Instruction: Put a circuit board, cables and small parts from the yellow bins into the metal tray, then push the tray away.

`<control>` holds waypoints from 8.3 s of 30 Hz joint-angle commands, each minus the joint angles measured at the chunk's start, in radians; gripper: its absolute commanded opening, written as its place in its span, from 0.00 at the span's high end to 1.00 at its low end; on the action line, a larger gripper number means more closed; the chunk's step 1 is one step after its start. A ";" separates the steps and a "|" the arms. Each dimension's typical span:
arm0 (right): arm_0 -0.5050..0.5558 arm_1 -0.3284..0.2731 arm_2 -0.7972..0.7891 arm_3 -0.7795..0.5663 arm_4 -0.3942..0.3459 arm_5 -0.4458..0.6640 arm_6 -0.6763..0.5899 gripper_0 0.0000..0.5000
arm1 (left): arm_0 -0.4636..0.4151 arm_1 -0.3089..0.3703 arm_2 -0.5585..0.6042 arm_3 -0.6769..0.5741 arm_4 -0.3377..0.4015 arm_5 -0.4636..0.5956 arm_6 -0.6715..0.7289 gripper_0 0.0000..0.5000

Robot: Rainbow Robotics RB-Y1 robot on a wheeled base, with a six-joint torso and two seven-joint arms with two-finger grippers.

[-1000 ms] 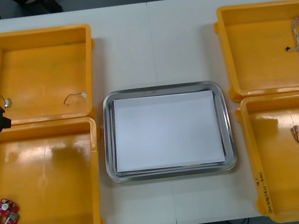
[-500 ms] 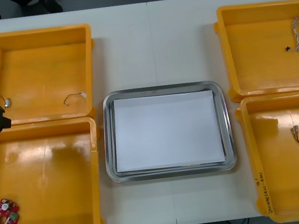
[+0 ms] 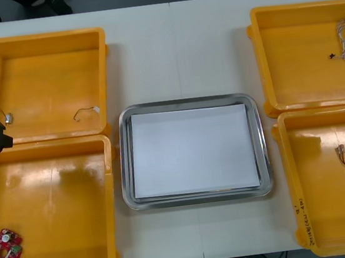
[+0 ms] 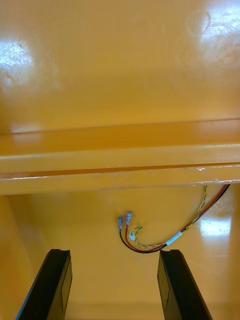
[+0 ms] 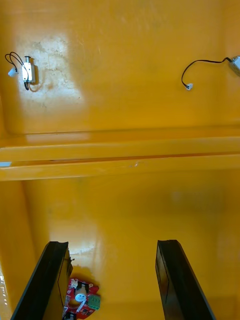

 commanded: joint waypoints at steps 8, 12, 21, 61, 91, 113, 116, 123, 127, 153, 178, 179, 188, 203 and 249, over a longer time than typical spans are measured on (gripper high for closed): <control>0.009 0.004 0.006 -0.026 -0.002 -0.004 0.042 0.00 | 0.016 0.037 0.016 -0.030 0.007 0.006 0.070 0.00; 0.009 0.004 0.006 -0.026 -0.002 -0.004 0.042 0.00 | 0.016 0.037 0.016 -0.030 0.007 0.006 0.070 0.00; 0.009 0.004 0.006 -0.026 -0.002 -0.004 0.042 0.00 | 0.016 0.037 0.016 -0.030 0.007 0.006 0.070 0.00; 0.009 0.004 0.006 -0.026 -0.002 -0.004 0.042 0.00 | 0.016 0.037 0.016 -0.030 0.007 0.006 0.070 0.00; 0.009 0.004 0.006 -0.026 -0.002 -0.004 0.042 0.00 | 0.016 0.037 0.016 -0.030 0.007 0.006 0.070 0.00; 0.009 0.004 0.006 -0.026 -0.002 -0.004 0.042 0.00 | 0.016 0.037 0.016 -0.030 0.007 0.006 0.070 0.00; 0.009 0.004 0.006 -0.026 -0.002 -0.004 0.042 0.00 | 0.016 0.037 0.016 -0.030 0.007 0.006 0.070 0.00; 0.009 0.004 0.006 -0.026 -0.002 -0.004 0.042 0.00 | 0.016 0.037 0.016 -0.030 0.007 0.006 0.070 0.00; 0.009 0.004 0.006 -0.026 -0.002 -0.004 0.042 0.00 | 0.016 0.037 0.016 -0.030 0.007 0.006 0.070 0.00; 0.011 -0.009 -0.020 -0.029 0.004 -0.059 0.018 0.00 | 0.048 0.037 0.010 -0.042 0.019 0.006 0.079 0.00; 0.149 -0.062 -0.103 -0.029 0.005 -0.087 -0.041 0.00 | 0.299 0.046 0.087 -0.125 0.018 -0.043 0.117 0.00; 0.152 -0.062 -0.104 -0.030 0.005 -0.090 -0.042 0.00 | 0.304 0.046 0.087 -0.126 0.018 -0.049 0.117 0.00; 0.242 -0.061 -0.135 -0.036 0.007 -0.185 -0.071 0.00 | 0.407 0.046 0.087 -0.145 0.019 -0.181 0.114 0.00; 0.324 -0.038 -0.147 -0.036 0.027 -0.234 -0.286 0.00 | 0.566 0.071 0.082 -0.148 0.056 -0.353 0.110 0.00; 0.402 0.136 -0.020 -0.033 0.183 -0.377 -0.564 0.00 | 0.822 0.120 -0.067 -0.082 -0.037 -0.765 0.099 0.00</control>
